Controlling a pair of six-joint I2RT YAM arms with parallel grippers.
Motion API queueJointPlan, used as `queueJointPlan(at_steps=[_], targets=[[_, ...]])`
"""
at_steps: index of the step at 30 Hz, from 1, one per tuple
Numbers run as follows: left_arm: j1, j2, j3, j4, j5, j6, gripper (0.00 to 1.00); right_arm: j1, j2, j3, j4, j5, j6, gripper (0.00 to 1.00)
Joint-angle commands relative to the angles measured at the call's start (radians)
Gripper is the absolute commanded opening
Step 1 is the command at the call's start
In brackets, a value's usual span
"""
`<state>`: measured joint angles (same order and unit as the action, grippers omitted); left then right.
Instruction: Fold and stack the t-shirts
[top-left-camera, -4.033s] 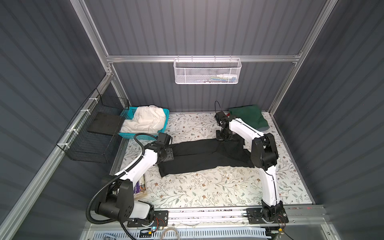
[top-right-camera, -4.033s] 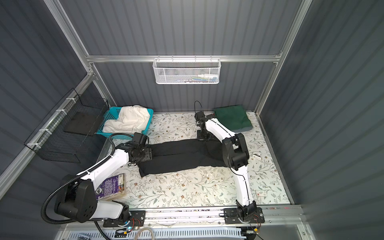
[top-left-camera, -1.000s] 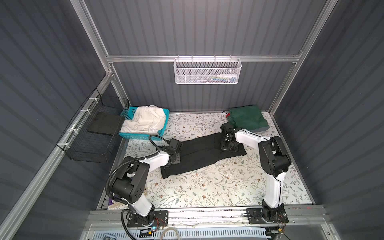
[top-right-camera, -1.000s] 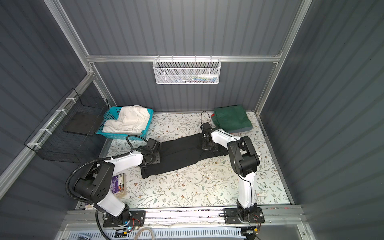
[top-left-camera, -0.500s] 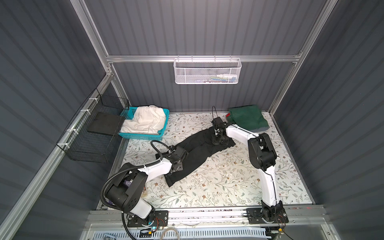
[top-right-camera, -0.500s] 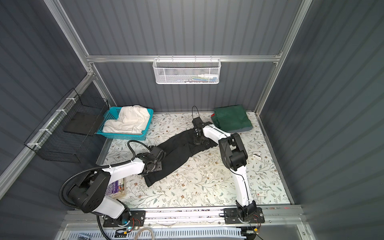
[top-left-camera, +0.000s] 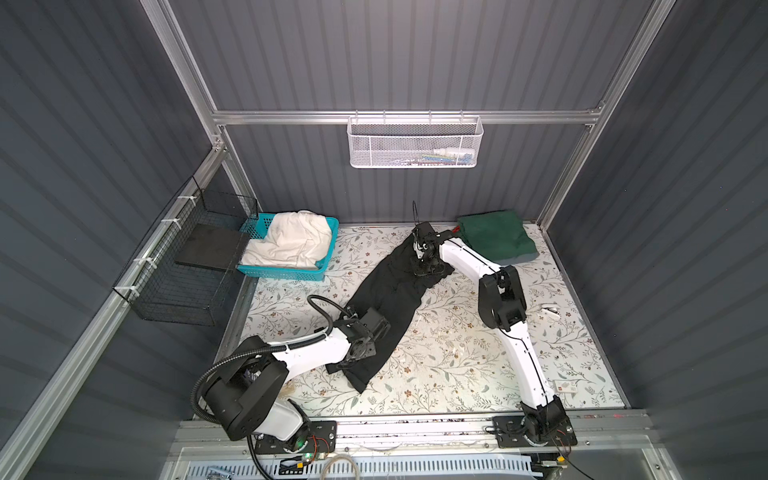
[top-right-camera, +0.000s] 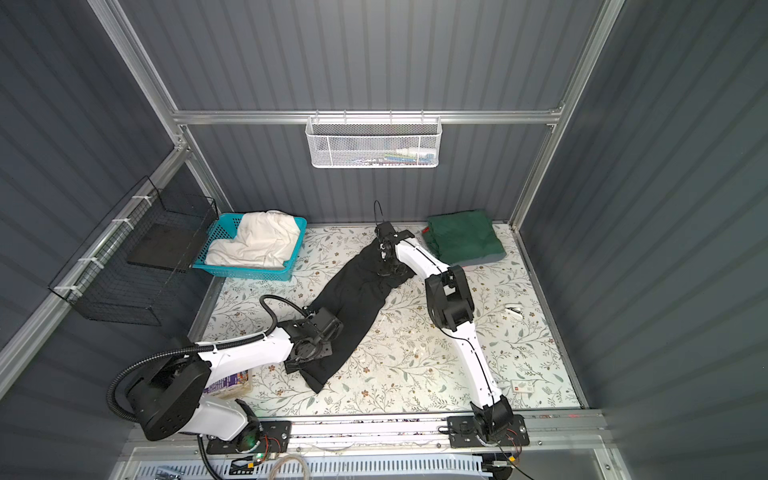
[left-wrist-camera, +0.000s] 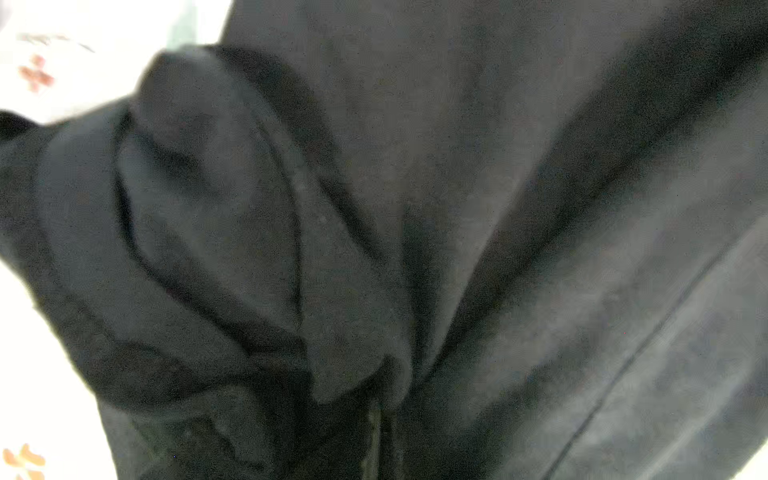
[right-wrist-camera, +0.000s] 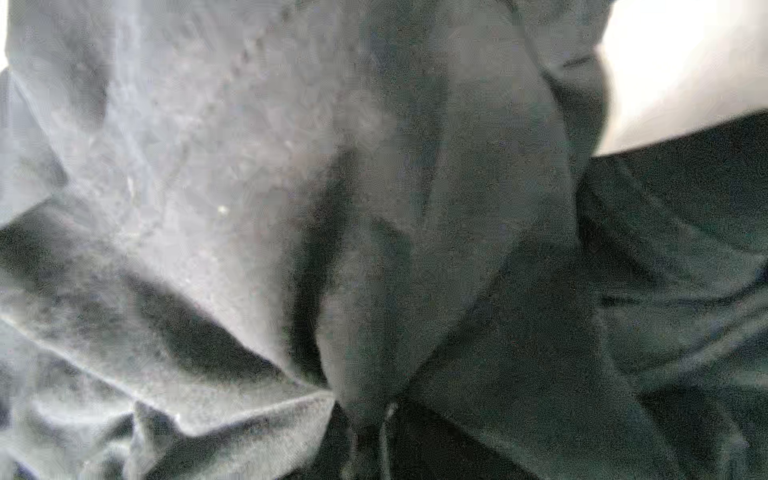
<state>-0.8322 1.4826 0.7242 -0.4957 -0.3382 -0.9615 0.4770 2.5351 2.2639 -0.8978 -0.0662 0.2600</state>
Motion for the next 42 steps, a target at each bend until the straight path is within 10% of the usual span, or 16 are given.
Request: queueJointPlan(at_steps=[1,23,30,40,42], targets=[[-0.066,0.051,0.008,-0.088,0.118,-0.106,0.09,-0.015,0.057,0.063,-0.068,-0.013,-0.043,0.07],[-0.410,0.045,0.257,-0.420,-0.147,-0.390,0.59,-0.092,0.047,0.146,-0.015,-0.062,-0.092,0.19],[-0.435,-0.106,0.211,-0.438,-0.217,-0.414,0.95,-0.107,-0.065,0.098,-0.021,-0.059,-0.064,0.97],[-0.434,-0.449,0.073,-0.573,-0.382,-0.464,1.00,-0.110,-0.420,-0.209,0.079,0.031,0.049,0.99],[-0.432,-0.516,0.045,-0.589,-0.404,-0.470,0.99,-0.110,-0.466,-0.320,0.107,0.057,0.076,0.86]])
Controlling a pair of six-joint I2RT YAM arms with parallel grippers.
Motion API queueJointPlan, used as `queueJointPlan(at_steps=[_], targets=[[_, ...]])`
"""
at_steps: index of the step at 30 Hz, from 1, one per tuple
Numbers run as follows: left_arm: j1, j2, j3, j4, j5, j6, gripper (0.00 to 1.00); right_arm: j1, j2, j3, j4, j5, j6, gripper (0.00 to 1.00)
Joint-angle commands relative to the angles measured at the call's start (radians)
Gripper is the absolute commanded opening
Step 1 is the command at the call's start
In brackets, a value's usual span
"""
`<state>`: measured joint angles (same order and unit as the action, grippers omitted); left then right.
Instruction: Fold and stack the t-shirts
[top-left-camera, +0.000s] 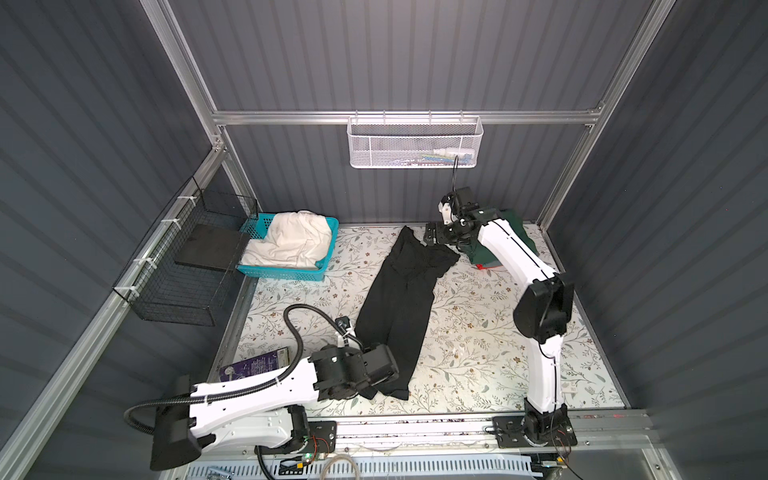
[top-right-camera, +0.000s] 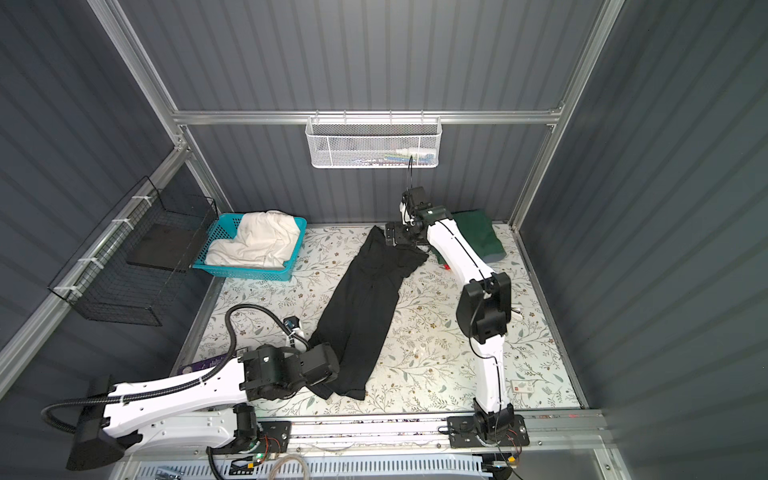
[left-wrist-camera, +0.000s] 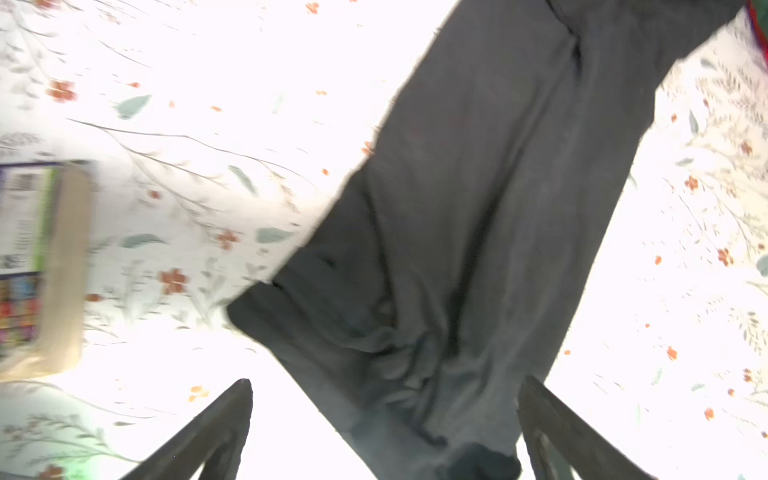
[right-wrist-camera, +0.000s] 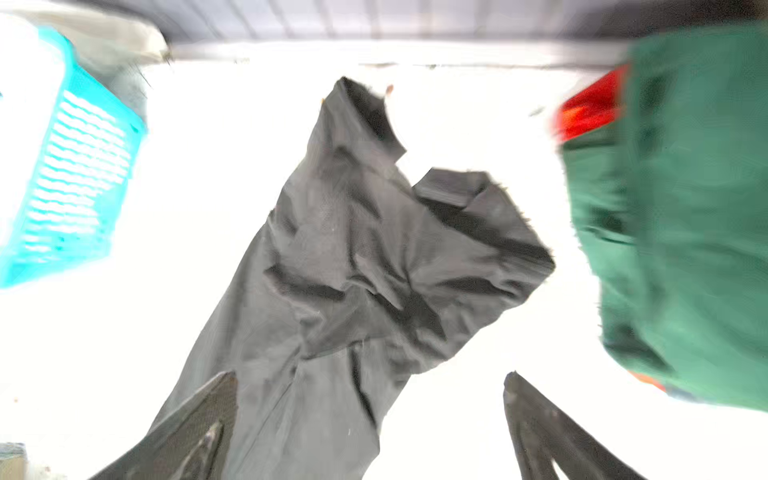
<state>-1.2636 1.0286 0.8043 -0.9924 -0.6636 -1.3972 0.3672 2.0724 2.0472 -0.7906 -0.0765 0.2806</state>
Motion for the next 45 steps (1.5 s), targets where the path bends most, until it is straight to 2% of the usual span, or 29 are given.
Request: queueJointPlan(at_steps=[1,2,3,4,8,12,17,26,31,36,38,39,41,42,45], targets=[[0.001,-0.097,-0.049,-0.094,-0.085,-0.033,0.96,-0.001,-0.022,-0.160,0.021,0.067,0.066,0.73],[0.001,-0.125,-0.058,-0.092,-0.086,-0.030,0.92,-0.001,-0.030,-0.200,0.033,0.064,0.076,0.58],[0.002,-0.151,-0.068,-0.076,-0.081,-0.014,0.88,-0.002,-0.031,-0.235,0.041,0.065,0.093,0.48],[0.001,-0.166,-0.082,-0.056,-0.071,0.003,0.85,-0.001,-0.023,-0.261,0.043,0.059,0.104,0.45],[0.009,-0.156,-0.116,-0.028,-0.036,0.038,0.85,-0.001,0.030,-0.279,0.038,0.022,0.128,0.48],[0.052,-0.135,-0.142,0.048,0.005,0.093,0.85,-0.006,0.104,-0.247,0.038,0.047,0.131,0.51],[0.137,-0.127,-0.159,0.146,0.086,0.181,0.85,-0.024,0.247,-0.098,-0.024,0.063,0.110,0.51],[0.147,0.019,-0.068,0.127,0.089,0.227,0.85,-0.043,0.481,0.251,-0.163,0.121,0.005,0.47],[0.160,0.049,-0.051,0.133,0.083,0.230,0.85,-0.036,0.532,0.354,-0.159,0.088,-0.107,0.62],[0.173,0.119,-0.034,0.160,0.090,0.277,0.85,-0.041,0.524,0.389,-0.153,0.070,-0.135,0.72],[0.186,0.151,-0.034,0.173,0.089,0.313,0.86,-0.051,0.463,0.352,-0.166,0.076,-0.102,0.78],[0.205,0.160,-0.042,0.182,0.102,0.326,0.88,-0.058,0.403,0.280,-0.144,0.072,-0.087,0.83],[0.286,0.129,-0.087,0.259,0.191,0.393,0.87,-0.059,0.231,0.060,-0.029,0.068,-0.081,0.97],[0.327,0.089,-0.120,0.309,0.230,0.418,0.85,-0.059,0.125,-0.081,0.050,0.052,-0.080,0.99],[0.411,-0.005,-0.148,0.377,0.252,0.491,0.85,-0.060,-0.161,-0.449,0.242,0.000,-0.022,0.99]])
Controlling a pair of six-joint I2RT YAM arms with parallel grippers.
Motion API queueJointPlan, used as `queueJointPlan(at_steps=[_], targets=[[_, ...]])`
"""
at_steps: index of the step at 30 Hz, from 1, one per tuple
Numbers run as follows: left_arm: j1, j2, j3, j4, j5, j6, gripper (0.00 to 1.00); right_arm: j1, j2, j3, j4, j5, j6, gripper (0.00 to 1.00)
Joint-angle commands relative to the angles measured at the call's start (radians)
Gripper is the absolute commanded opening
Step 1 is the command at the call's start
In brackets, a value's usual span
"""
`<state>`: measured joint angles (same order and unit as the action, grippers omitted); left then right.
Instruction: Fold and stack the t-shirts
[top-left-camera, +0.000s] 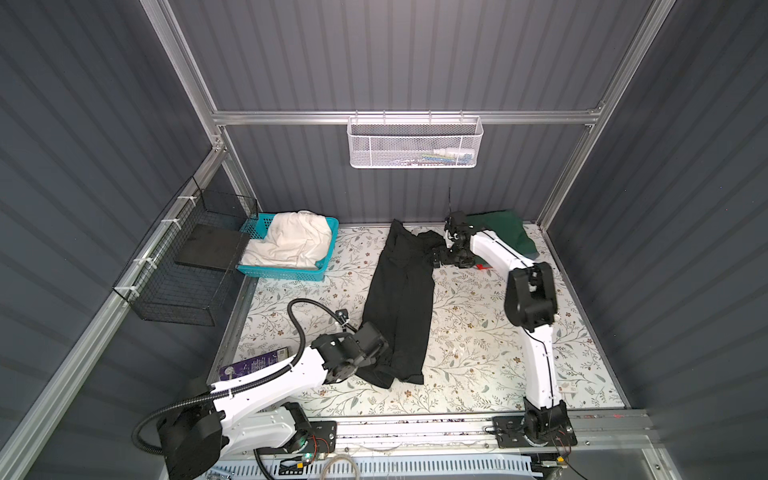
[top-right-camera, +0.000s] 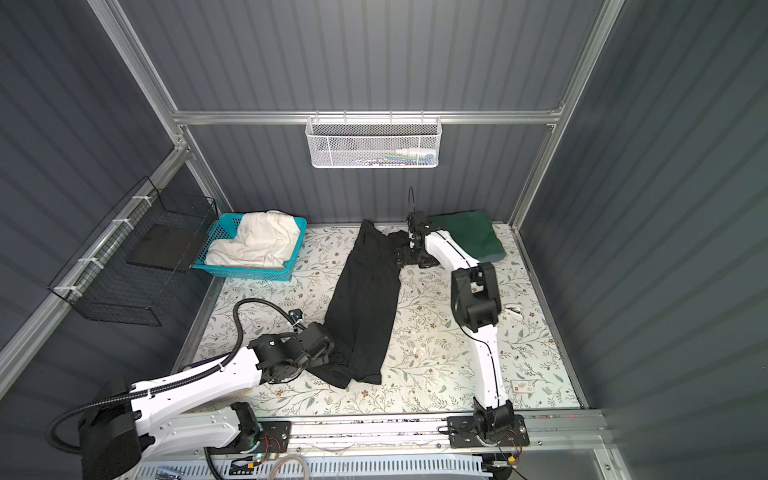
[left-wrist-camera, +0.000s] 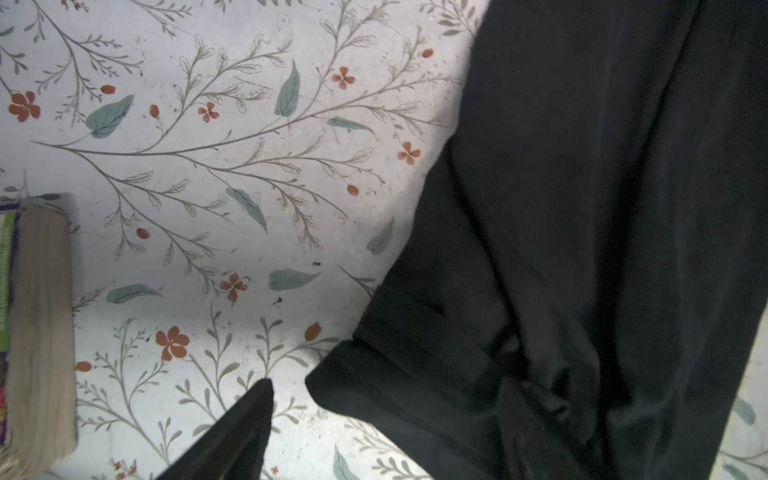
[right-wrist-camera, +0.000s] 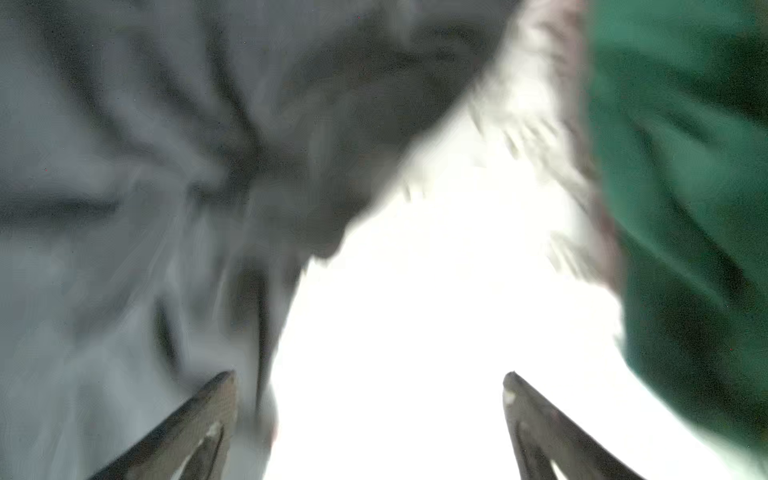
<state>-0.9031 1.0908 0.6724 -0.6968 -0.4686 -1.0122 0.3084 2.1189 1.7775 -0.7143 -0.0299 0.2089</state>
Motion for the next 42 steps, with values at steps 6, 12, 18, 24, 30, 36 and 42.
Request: queueJointPlan(at_steps=[6,12,18,24,30,36,42], targets=[[0.207,0.037,0.075,0.221,0.258,0.292,0.86,0.039,-0.564,-0.644,0.319,-0.202,0.205,0.99],[0.239,0.235,0.195,0.360,0.401,0.394,0.87,0.215,-0.730,-0.932,0.415,-0.190,0.269,0.90],[0.277,0.412,0.300,0.444,0.503,0.444,0.87,0.359,-0.813,-1.133,0.509,-0.189,0.278,0.78],[0.277,0.572,0.436,0.438,0.622,0.548,0.87,0.514,-0.780,-1.160,0.490,-0.169,0.235,0.73],[0.276,0.709,0.534,0.413,0.714,0.610,0.87,0.611,-0.734,-1.125,0.492,-0.154,0.147,0.70],[0.241,0.798,0.589,0.395,0.755,0.631,0.87,0.644,-0.653,-1.079,0.501,-0.206,0.095,0.58],[0.214,0.877,0.644,0.338,0.739,0.655,0.87,0.666,-0.625,-1.076,0.519,-0.255,0.084,0.45]])
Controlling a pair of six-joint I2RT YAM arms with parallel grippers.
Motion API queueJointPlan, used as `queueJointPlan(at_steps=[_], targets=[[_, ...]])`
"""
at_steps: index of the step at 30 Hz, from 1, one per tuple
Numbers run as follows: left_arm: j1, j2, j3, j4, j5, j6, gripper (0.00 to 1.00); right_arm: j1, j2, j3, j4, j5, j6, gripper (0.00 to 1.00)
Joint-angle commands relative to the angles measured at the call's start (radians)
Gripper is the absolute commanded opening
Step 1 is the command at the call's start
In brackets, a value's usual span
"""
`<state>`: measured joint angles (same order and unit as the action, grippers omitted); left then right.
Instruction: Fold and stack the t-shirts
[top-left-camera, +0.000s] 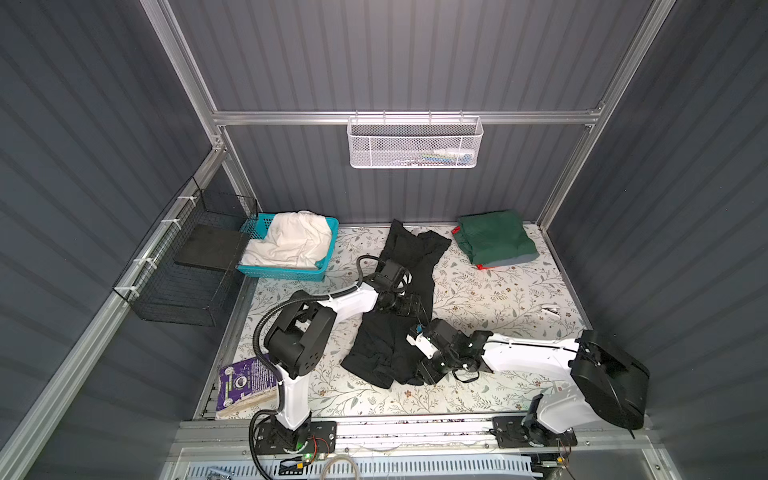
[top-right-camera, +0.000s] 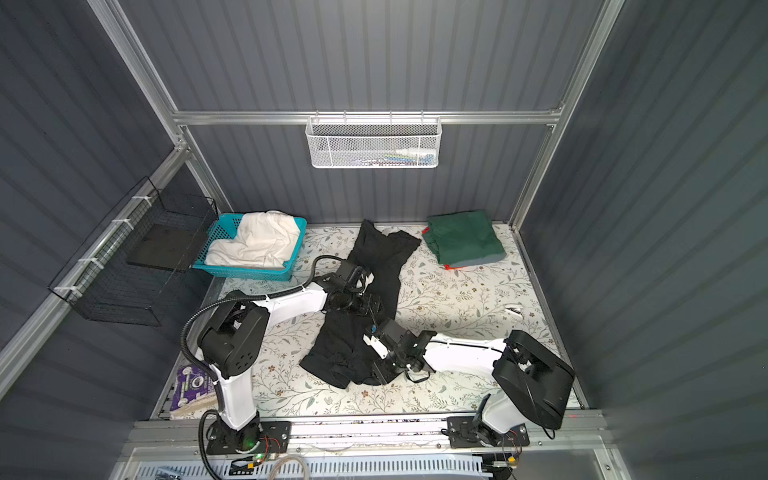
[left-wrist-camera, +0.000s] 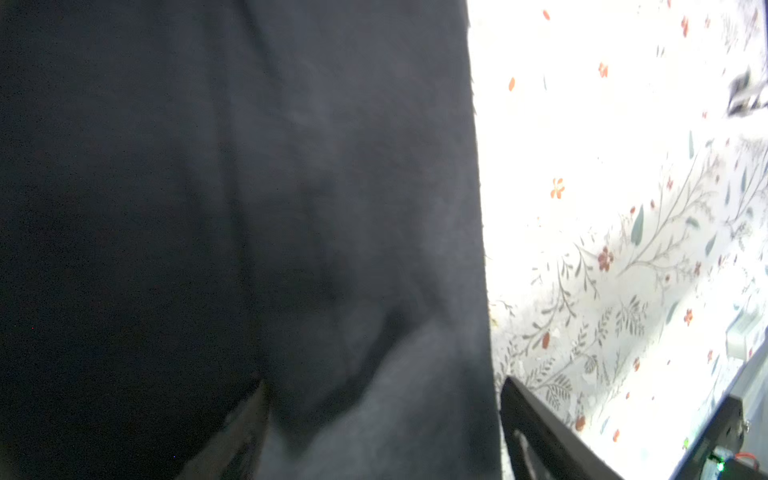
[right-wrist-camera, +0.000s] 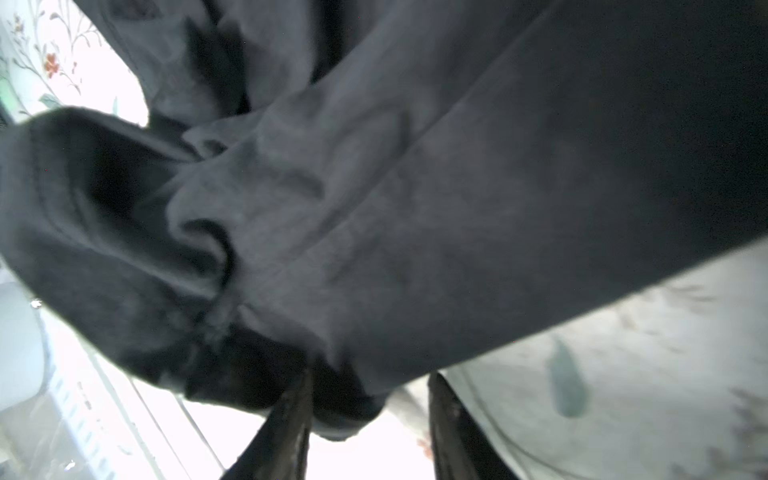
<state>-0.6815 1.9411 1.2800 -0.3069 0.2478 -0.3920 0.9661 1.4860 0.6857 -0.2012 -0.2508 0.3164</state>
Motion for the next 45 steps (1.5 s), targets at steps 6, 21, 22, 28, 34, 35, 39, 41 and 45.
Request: queueJointPlan(at_steps=[6,21,22,28,34,35,39,41,45], targets=[[-0.006,0.108,0.109,-0.094,0.011,0.041,0.87,0.013,0.007,0.009,-0.005,-0.075,-0.021,0.40],[0.004,0.259,0.243,-0.149,-0.030,0.013,0.86,0.030,-0.002,0.000,-0.056,-0.069,0.015,0.34],[0.007,0.259,0.243,-0.149,-0.032,0.015,0.86,0.030,-0.002,0.000,-0.062,-0.064,0.019,0.33],[0.017,0.254,0.251,-0.150,-0.020,0.023,0.86,0.036,-0.038,-0.001,-0.131,0.021,0.016,0.40],[0.017,0.266,0.289,-0.198,-0.020,0.052,0.86,0.037,-0.148,0.010,-0.164,0.171,-0.036,0.49],[0.017,0.264,0.289,-0.197,-0.018,0.052,0.86,0.037,-0.158,0.006,-0.145,0.172,-0.046,0.53],[0.022,0.260,0.287,-0.192,-0.007,0.054,0.86,0.036,-0.116,0.024,-0.115,0.189,-0.087,0.55],[0.023,0.265,0.291,-0.190,0.014,0.057,0.86,0.037,-0.076,0.032,-0.099,0.169,-0.103,0.51],[0.025,0.280,0.311,-0.210,0.027,0.065,0.86,0.040,-0.037,0.029,-0.033,0.116,-0.131,0.51]])
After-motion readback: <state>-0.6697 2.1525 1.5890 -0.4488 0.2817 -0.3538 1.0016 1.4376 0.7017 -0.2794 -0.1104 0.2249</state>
